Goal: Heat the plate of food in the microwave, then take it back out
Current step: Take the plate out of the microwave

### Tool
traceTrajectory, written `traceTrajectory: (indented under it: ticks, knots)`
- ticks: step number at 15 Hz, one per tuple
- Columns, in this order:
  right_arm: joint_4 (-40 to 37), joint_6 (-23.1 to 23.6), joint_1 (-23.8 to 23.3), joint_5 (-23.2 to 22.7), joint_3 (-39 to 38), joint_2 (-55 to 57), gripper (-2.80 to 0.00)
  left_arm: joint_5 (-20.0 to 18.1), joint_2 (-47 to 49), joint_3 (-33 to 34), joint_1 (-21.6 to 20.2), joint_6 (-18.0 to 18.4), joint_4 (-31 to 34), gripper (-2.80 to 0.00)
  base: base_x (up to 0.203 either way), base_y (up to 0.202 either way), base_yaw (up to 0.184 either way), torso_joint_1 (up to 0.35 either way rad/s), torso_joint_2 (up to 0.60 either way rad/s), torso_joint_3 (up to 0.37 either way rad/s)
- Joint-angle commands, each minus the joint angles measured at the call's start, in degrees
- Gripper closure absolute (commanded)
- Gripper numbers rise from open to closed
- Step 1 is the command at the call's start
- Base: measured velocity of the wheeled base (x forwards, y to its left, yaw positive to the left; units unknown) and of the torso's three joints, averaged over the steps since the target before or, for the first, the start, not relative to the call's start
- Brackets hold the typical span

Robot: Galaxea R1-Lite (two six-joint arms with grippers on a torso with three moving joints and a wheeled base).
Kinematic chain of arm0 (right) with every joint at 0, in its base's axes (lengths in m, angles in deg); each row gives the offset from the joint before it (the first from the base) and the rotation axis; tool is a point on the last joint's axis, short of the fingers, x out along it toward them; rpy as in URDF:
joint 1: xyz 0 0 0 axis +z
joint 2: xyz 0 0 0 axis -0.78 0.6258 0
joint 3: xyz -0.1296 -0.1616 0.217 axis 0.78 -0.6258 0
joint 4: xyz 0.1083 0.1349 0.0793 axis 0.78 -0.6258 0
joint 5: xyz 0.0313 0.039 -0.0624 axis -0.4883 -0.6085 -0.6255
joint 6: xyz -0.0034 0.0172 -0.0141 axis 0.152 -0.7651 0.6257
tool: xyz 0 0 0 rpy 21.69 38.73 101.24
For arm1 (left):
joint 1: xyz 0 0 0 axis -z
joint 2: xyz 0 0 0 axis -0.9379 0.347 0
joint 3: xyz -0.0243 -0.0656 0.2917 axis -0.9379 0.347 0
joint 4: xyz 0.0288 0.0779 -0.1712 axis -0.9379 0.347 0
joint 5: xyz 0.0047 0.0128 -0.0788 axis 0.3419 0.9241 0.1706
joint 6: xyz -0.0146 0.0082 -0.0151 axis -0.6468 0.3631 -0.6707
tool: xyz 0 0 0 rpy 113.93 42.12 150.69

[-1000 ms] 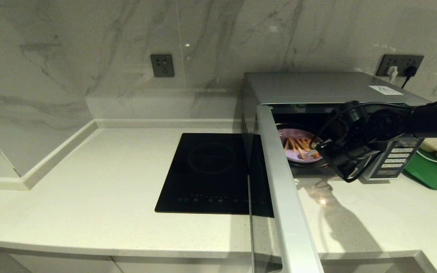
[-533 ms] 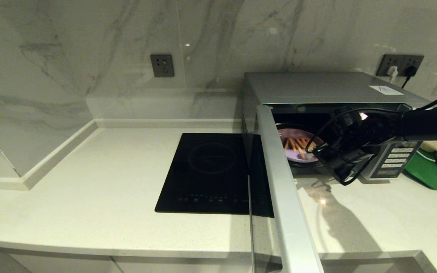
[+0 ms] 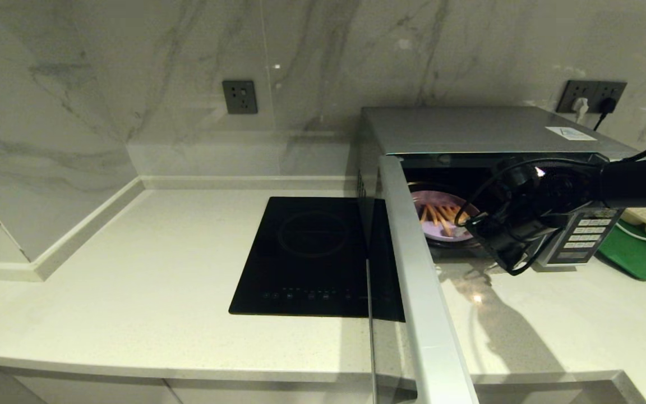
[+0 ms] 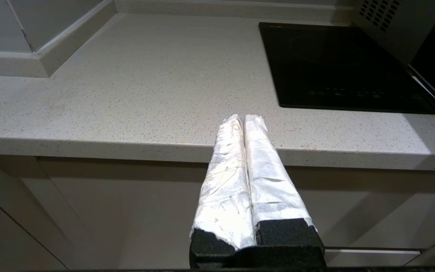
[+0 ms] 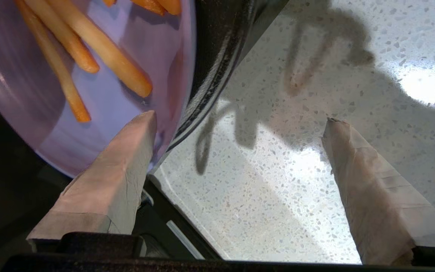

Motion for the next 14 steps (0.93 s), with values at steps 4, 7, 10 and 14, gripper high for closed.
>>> traceTrajectory:
  ticks: [4,7,10,14]
  knots:
    - [-0.32,-0.35,0.01,0.0,-0.16,-1.06,-2.8,0.02,0.0,0.01,0.0,-0.04,-0.11,0.0,0.0,0.0,0.0,0.0,0.0,0.0]
    - [-0.23,-0.18,0.06,-0.06,0.6,-0.81,-2.8,0.02,0.0,0.01,0.0,-0.04,-0.11,0.0,0.0,0.0,0.0,0.0,0.0,0.0]
    - [-0.23,-0.18,0.1,-0.09,0.72,0.26,-2.8,0.02,0.0,0.01,0.0,-0.04,-0.11,0.0,0.0,0.0,0.0,0.0,0.0,0.0]
    - [-0.14,-0.18,0.1,-0.09,1.07,0.79,-2.8,0.02,0.0,0.01,0.0,-0.04,-0.11,0.0,0.0,0.0,0.0,0.0,0.0,0.0]
